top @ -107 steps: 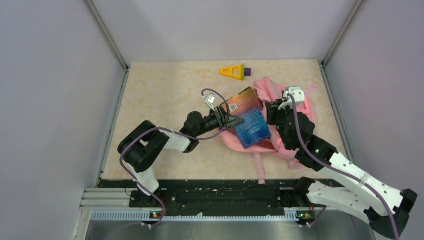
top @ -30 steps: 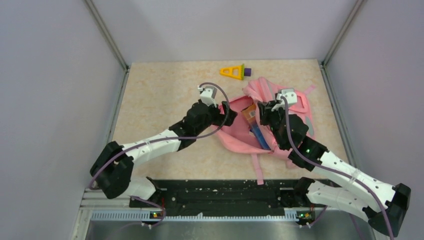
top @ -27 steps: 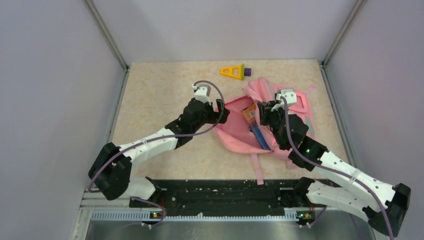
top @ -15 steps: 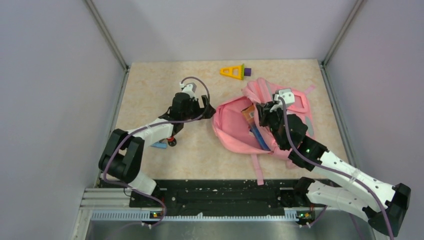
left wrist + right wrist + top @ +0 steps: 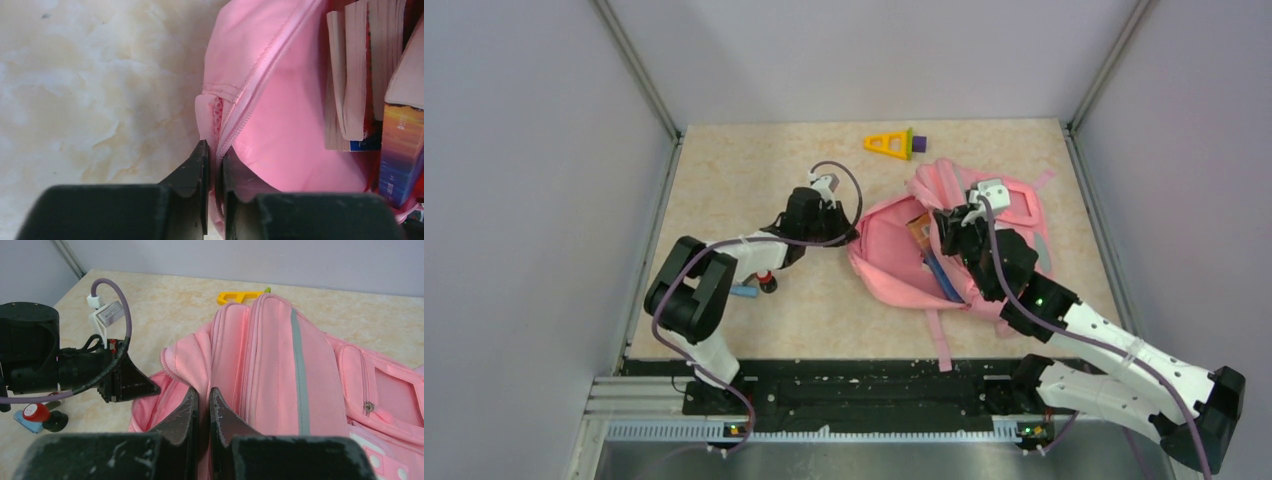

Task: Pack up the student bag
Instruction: Adjust the student bag at the center of the board.

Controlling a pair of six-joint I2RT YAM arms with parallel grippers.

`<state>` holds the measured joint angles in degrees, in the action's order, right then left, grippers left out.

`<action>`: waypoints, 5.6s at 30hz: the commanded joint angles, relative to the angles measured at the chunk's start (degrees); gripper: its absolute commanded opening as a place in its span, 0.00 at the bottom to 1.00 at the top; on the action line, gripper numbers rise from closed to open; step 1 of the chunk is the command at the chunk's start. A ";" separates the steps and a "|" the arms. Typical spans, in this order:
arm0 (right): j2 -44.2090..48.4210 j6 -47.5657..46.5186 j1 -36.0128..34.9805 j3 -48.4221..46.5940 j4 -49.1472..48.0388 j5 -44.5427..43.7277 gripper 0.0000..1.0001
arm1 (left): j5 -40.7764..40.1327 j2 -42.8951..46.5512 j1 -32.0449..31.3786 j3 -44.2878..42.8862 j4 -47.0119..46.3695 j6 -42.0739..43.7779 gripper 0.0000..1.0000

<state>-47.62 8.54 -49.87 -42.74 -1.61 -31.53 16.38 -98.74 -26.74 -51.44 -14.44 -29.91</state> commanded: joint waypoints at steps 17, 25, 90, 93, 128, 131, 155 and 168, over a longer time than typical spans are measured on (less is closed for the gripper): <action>-14.26 -8.19 0.74 -6.33 -9.81 14.40 0.00 | -16.92 34.08 -17.34 24.93 -2.56 0.88 0.00; -25.00 -11.07 2.50 -9.95 -16.80 21.18 0.00 | -37.48 43.21 -32.96 30.34 0.86 -11.17 0.00; -6.62 15.04 8.14 5.18 2.10 -5.23 0.99 | -41.78 46.16 -42.21 4.37 3.69 7.99 0.00; -5.03 20.01 10.37 5.14 6.35 -5.89 0.99 | -48.33 43.84 -39.91 4.84 5.61 7.94 0.00; 13.18 54.35 33.59 19.95 40.64 21.34 0.84 | -40.55 46.38 -24.46 8.41 8.19 6.70 0.00; 14.80 54.47 33.61 19.56 44.23 22.26 0.84 | -40.01 45.87 -24.11 8.03 8.04 6.63 0.00; -12.26 45.12 33.53 21.08 4.43 17.15 0.00 | -35.24 50.04 -23.80 12.20 8.73 9.43 0.00; -48.03 32.65 34.09 -0.14 -10.78 22.09 0.00 | -13.03 45.38 -25.67 14.19 1.18 10.54 0.00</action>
<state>-84.75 47.64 -16.03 -37.41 -13.98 -12.03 -9.32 -51.81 -50.30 -35.83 -0.99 -19.31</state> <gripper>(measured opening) 0.015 0.035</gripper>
